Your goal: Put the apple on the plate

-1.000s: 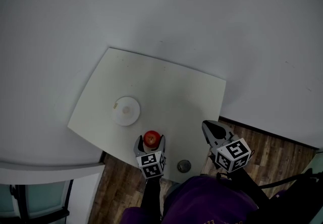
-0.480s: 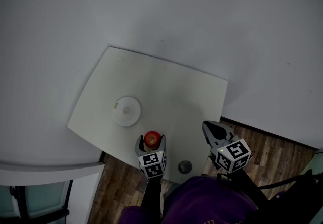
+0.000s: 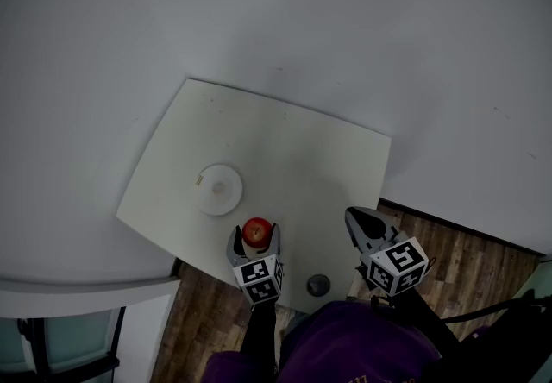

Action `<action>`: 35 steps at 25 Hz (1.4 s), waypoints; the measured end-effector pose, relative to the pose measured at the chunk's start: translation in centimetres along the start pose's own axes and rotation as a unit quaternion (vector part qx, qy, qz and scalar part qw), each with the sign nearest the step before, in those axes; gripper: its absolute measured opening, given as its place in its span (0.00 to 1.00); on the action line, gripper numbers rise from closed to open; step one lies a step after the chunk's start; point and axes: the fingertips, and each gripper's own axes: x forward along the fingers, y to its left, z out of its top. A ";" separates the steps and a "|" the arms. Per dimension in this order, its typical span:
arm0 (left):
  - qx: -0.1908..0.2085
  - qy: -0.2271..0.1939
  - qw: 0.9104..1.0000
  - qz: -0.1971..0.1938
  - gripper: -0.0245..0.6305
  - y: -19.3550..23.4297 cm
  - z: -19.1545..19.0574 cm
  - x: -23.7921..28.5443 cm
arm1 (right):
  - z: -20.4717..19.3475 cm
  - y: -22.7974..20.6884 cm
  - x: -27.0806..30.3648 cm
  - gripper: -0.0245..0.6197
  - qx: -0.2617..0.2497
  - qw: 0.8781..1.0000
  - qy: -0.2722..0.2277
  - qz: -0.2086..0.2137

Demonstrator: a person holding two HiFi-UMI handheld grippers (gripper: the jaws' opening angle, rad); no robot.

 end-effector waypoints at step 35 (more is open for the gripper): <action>-0.013 -0.033 0.998 0.057 0.64 8.2 5.2 3.0 | -0.6 1.8 3.5 0.05 -0.013 0.999 0.032 0.029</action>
